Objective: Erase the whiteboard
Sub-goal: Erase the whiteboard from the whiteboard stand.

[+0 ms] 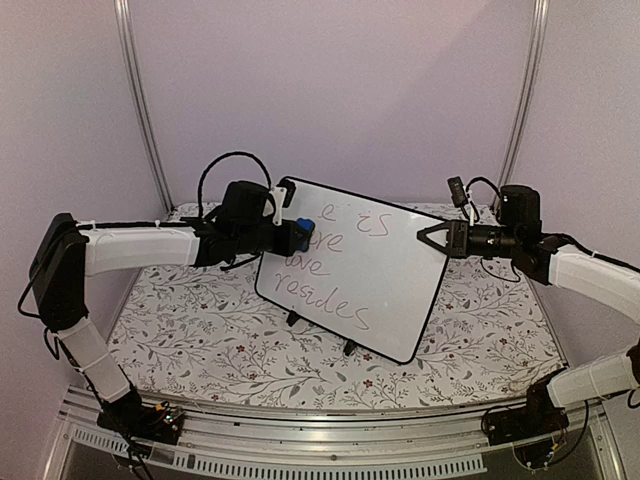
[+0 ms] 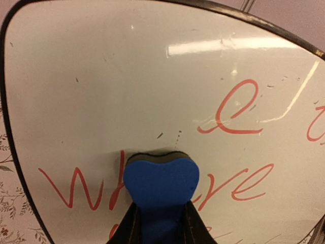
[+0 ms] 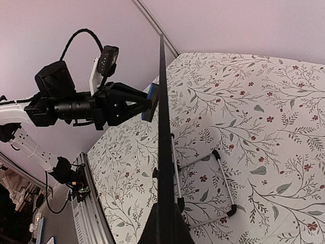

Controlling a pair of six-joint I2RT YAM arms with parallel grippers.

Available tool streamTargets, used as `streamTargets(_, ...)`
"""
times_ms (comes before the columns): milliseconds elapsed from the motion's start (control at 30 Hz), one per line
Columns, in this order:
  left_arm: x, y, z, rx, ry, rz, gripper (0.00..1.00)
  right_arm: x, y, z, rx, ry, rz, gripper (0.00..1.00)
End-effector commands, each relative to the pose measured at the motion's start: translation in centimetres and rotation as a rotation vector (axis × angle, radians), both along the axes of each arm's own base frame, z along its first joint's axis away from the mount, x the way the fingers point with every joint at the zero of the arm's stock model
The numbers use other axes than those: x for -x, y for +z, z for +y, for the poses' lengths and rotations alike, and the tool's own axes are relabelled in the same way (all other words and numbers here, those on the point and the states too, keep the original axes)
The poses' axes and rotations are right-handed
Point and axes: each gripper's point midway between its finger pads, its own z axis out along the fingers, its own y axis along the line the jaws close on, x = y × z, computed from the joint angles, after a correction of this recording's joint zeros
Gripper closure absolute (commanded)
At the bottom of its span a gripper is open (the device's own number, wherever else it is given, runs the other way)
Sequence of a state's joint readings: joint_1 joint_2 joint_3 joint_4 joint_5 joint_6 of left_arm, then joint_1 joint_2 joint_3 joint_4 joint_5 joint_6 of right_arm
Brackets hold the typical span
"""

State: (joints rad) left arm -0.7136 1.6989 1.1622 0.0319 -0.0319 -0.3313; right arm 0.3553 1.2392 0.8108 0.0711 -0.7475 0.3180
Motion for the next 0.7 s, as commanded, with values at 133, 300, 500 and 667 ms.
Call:
streamTargets(133, 0.2, 1.2, -1.7, 0.016, -0.048, -0.020, 1.00, 2.8, -1.1, 1.6, 0.035, 0.155, -0.024, 1.00)
streamTargets(300, -0.2, 2.4, -3.1, 0.021, -0.077, -0.045, 1.00, 2.8, -1.1, 1.6, 0.035, 0.155, -0.024, 1.00)
streamTargets(500, 0.1, 2.1, -3.8, 0.017, -0.097, -0.034, 1.00, 2.8, -1.1, 1.6, 0.036, 0.154, -0.026, 1.00)
streamTargets(667, 1.0, 0.4, -3.0, 0.012, -0.084, -0.001, 1.00, 2.7, -1.1, 1.7, 0.036, 0.155, -0.027, 1.00)
